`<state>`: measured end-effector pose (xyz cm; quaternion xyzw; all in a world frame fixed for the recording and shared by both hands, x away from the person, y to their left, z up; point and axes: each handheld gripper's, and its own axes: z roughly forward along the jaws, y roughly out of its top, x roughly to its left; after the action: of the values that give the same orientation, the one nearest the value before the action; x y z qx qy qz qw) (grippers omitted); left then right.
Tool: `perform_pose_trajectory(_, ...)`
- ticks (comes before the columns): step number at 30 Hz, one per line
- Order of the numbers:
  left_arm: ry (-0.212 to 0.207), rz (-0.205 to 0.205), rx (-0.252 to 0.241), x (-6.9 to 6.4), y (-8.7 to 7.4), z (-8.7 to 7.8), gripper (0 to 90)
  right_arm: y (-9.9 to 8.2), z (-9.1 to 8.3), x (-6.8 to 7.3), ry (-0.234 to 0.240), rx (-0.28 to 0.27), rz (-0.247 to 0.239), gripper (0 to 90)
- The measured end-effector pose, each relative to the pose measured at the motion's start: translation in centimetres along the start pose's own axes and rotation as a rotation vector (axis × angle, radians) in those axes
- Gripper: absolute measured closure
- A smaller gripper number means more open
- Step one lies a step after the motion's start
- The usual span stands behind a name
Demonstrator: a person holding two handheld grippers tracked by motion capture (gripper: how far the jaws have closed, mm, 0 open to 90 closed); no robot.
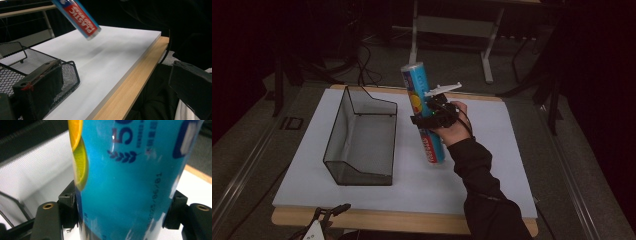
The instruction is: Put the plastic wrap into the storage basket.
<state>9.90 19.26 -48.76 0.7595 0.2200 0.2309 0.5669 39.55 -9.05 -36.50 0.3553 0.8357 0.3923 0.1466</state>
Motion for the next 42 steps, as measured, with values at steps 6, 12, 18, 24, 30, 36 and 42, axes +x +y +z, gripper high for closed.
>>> perform_pose_trajectory(6,-0.002,0.002,-0.002,0.0,0.0,0.0,0.2,2.0,0.7,2.0,0.031,-0.042,0.011,31.6)
perform_pose_trajectory(12,-0.004,-0.001,-0.003,0.0,0.0,0.0,0.2,3.3,1.6,3.8,0.062,-0.097,0.061,31.6)
perform_pose_trajectory(18,-0.005,-0.001,-0.006,0.0,0.0,-0.1,0.2,4.1,2.7,5.7,0.067,-0.158,0.11,31.6)
perform_pose_trajectory(24,-0.01,-0.001,-0.006,0.0,0.0,-0.1,0.2,4.3,4.0,7.2,0.083,-0.211,0.158,31.6)
perform_pose_trajectory(30,-0.01,0.001,-0.008,0.0,0.0,-0.1,0.1,3.6,5.7,8.5,0.086,-0.197,0.238,31.6)
perform_pose_trajectory(36,-0.015,-0.003,-0.012,0.0,0.0,-0.1,0.2,2.0,7.5,8.6,0.091,-0.145,0.296,31.6)
perform_pose_trajectory(42,-0.016,-0.001,-0.009,0.0,0.0,-0.1,0.2,0.6,8.6,8.3,0.092,-0.1,0.345,31.6)
